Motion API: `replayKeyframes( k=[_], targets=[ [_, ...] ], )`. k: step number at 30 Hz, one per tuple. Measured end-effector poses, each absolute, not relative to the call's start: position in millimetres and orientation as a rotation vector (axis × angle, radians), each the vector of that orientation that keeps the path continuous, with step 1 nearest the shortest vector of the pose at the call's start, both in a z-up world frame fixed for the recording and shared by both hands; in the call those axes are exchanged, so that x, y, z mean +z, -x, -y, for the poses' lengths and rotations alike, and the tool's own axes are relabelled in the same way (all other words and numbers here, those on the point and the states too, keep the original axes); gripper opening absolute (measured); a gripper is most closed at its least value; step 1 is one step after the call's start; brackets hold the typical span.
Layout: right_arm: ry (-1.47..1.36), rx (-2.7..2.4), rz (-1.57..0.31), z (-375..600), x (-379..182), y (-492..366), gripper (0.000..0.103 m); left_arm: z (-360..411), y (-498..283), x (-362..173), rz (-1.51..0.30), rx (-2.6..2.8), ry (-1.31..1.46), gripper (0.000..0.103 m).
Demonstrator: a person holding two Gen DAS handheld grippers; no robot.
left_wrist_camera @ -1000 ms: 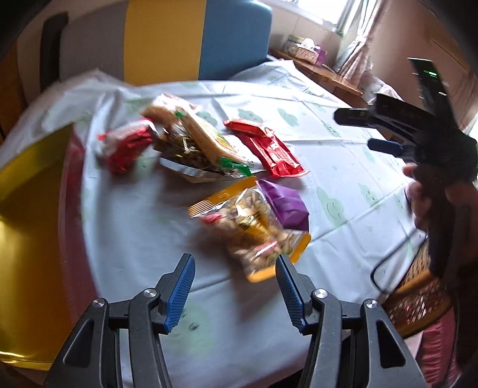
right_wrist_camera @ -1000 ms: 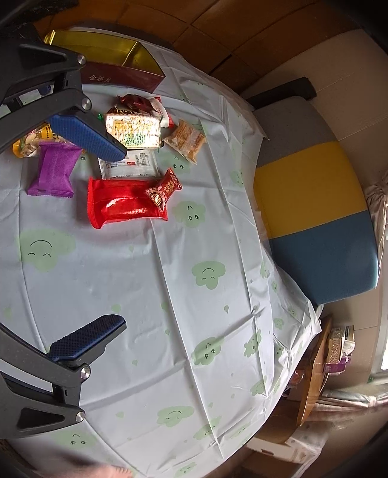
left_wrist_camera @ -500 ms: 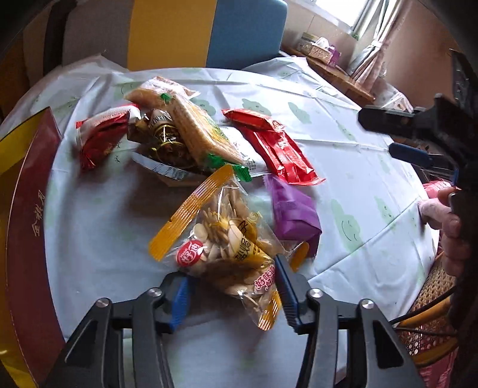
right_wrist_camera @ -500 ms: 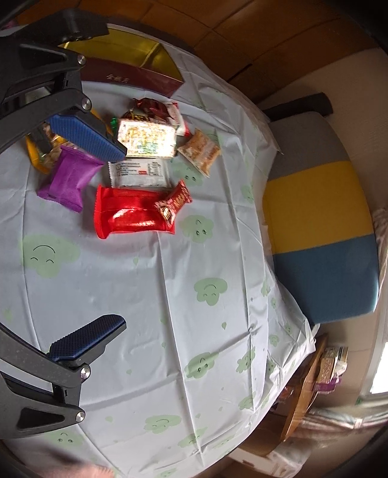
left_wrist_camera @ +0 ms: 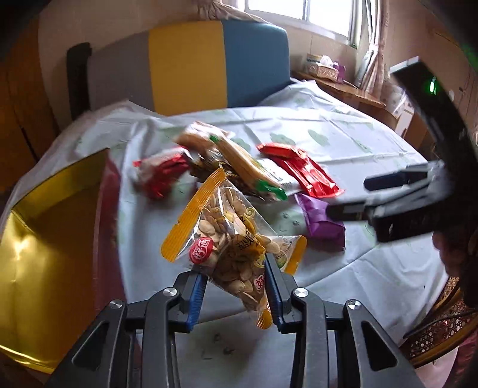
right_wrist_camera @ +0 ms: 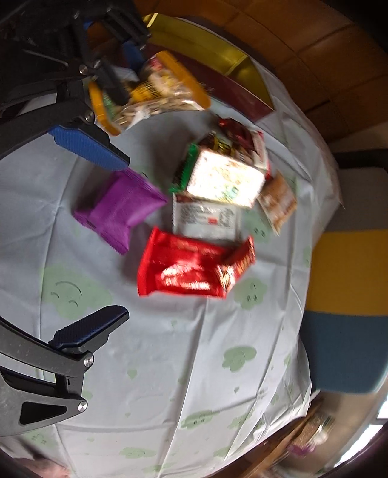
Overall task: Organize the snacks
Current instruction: 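Grasp the clear nut bag with left tool while right tool grasps the purple packet, then carry the nut bag over the gold tin and open the left tool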
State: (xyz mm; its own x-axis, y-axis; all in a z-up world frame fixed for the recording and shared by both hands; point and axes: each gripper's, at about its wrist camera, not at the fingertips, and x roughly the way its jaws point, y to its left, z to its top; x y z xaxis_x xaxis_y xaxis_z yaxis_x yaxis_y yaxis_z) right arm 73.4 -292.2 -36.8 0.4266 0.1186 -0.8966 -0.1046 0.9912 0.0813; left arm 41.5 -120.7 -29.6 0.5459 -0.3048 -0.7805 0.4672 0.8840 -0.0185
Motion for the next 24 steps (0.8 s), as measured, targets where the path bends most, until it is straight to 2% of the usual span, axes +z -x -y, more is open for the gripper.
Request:
replayKeyframes(
  k=[5,15,21,24],
  targets=[
    [0.048,0.196,-1.15,278.2,-44.2,-71.0,0.082,110.0,-37.6,-20.4,-0.847,-0.419,-0.21,0.037],
    [0.186,0.253,-1.181,252.0,-62.4,-70.7,0.081,93.3,-32.2,-12.0,-0.803,-0.373,-0.203,0.037],
    [0.197,0.261,-1.192,249.3,-70.3,-75.0,0.07,83.8,-29.8,-7.8,-0.786,-0.357,-0.19,0.037],
    [0.175,0.281,-1.185,245.7,-71.4,-78.3,0.051,79.5,-29.9,-7.0,-0.784,-0.351,-0.182,0.037]
  ],
)
